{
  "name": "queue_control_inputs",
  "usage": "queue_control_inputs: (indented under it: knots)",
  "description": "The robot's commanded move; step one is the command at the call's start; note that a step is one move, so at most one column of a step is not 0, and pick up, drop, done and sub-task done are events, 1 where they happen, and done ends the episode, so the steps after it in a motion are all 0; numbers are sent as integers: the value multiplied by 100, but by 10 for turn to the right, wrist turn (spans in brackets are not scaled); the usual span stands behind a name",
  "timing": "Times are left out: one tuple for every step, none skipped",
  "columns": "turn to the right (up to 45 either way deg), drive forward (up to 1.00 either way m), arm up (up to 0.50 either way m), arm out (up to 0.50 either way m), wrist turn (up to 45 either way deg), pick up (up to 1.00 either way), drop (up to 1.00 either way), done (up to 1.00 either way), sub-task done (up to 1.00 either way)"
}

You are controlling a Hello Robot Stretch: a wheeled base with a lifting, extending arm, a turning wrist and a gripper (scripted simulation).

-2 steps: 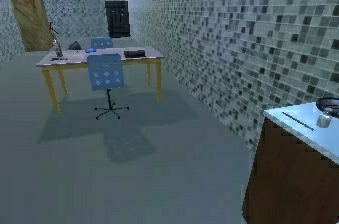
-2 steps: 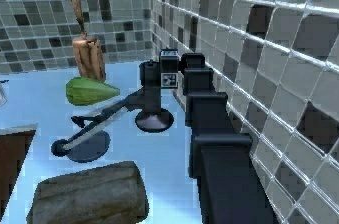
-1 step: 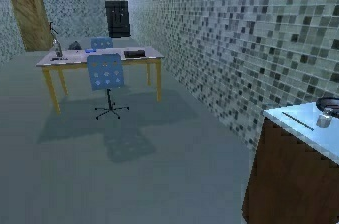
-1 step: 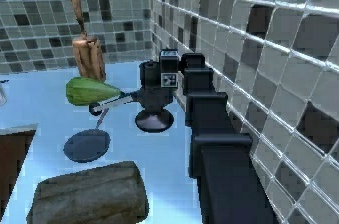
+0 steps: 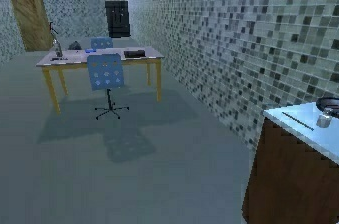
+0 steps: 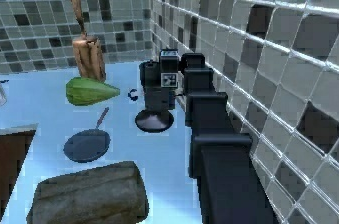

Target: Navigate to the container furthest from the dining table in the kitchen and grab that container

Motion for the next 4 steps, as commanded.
queue_control_inputs:
  knots:
    - [0, 0, -14, 0, 0, 0, 0, 0, 0]
    - [0, 0, 0, 0, 0, 100, 0, 0, 0]
    - [0, 0, 10, 0, 0, 0, 0, 0, 0]
    - [0, 0, 0, 0, 0, 0, 0, 100, 0]
